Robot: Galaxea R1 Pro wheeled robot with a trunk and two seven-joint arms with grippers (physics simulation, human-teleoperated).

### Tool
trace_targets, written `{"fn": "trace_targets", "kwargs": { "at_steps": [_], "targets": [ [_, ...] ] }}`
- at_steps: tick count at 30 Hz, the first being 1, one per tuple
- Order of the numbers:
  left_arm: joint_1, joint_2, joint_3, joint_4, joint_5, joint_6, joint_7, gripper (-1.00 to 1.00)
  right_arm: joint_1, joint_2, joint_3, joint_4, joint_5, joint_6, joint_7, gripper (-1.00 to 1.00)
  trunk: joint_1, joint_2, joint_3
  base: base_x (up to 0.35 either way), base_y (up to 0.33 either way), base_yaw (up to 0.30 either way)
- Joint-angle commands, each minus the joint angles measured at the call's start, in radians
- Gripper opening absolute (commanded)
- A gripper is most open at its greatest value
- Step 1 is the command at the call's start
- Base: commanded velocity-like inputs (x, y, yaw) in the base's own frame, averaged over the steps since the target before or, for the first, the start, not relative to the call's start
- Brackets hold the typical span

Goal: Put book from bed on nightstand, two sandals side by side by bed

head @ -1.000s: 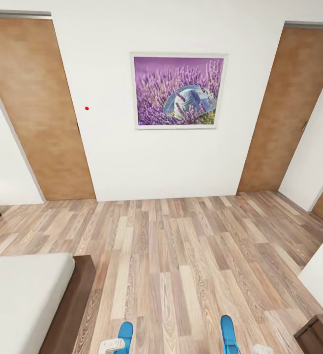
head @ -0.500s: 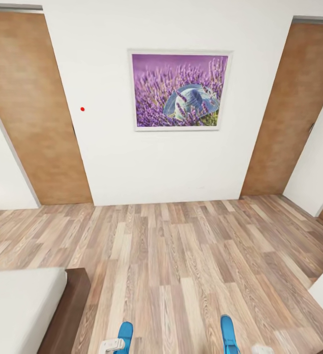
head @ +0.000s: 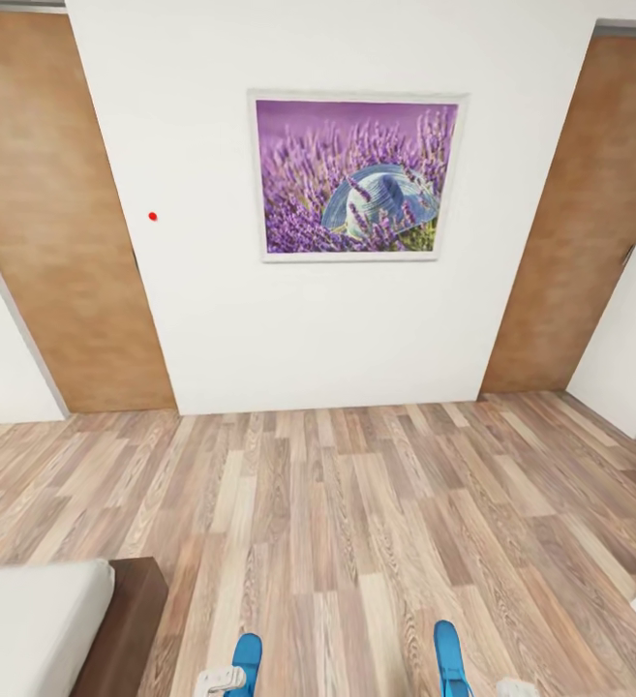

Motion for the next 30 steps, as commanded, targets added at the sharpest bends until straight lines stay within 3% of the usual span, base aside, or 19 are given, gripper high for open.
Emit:
{"fn": "trace_targets", "kwargs": {
  "at_steps": [1, 30],
  "targets": [
    [-0.001, 0.000, -0.007, 0.000, 0.010, 0.001, -0.002, -1.00, -0.001, -0.001, 0.007, 0.001, -0.009, -0.002, 0.002, -1.00, 0.001, -0.002, -0.002, 0.325, 0.000, 0.000],
    [-0.001, 0.000, -0.007, 0.000, 0.010, 0.001, -0.002, -1.00, -0.001, 0.000, 0.007, 0.001, -0.009, -0.002, 0.002, -1.00, 0.001, -0.002, -0.002, 0.325, 0.000, 0.000]
  ]
}}
